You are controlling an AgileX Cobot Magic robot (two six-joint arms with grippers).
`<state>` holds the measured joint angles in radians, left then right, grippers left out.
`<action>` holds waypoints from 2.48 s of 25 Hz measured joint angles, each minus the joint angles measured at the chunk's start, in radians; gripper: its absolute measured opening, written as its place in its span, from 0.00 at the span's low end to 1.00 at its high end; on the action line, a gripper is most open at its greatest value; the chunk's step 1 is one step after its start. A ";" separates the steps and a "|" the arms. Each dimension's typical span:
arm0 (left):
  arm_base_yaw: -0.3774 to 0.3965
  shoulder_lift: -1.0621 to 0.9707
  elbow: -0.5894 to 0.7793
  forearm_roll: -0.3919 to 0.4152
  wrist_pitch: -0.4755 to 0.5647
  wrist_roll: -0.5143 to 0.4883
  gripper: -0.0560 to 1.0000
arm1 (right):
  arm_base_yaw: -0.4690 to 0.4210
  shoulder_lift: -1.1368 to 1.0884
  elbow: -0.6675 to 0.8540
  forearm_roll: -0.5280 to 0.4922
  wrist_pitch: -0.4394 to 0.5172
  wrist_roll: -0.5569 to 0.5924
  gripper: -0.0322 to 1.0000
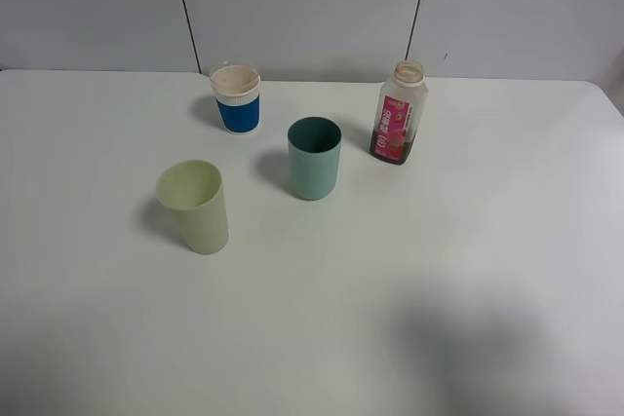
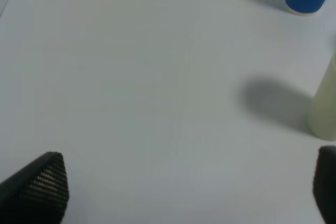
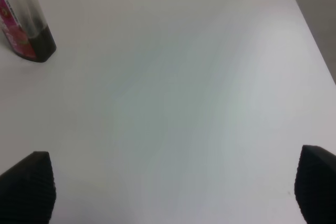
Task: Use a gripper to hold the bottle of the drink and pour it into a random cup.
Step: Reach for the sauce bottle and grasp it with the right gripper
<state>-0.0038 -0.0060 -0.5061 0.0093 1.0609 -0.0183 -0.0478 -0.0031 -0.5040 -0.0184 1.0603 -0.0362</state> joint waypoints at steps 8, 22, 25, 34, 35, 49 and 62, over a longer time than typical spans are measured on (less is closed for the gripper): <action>0.000 0.000 0.000 0.000 0.000 0.000 0.93 | 0.000 0.000 0.000 -0.001 0.000 0.000 0.90; 0.000 0.000 0.000 0.000 0.000 0.000 0.93 | 0.000 0.052 -0.067 0.000 -0.077 0.015 0.90; 0.000 0.000 0.000 0.000 0.000 0.000 0.93 | 0.000 0.148 -0.095 0.000 -0.125 0.015 0.90; 0.000 0.000 0.000 0.000 0.000 0.000 0.93 | 0.000 0.455 -0.101 0.000 -0.269 0.015 0.90; 0.000 0.000 0.000 0.000 0.000 0.000 0.93 | 0.000 0.488 -0.101 0.000 -0.284 0.015 0.90; 0.000 0.000 0.000 0.000 0.000 0.000 0.93 | 0.000 0.897 -0.101 0.001 -0.486 -0.029 0.90; 0.000 0.000 0.000 0.000 0.000 0.000 0.93 | 0.013 1.293 -0.100 -0.009 -0.762 -0.072 0.90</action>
<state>-0.0038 -0.0060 -0.5061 0.0093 1.0609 -0.0183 -0.0348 1.2896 -0.6036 -0.0272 0.2979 -0.1086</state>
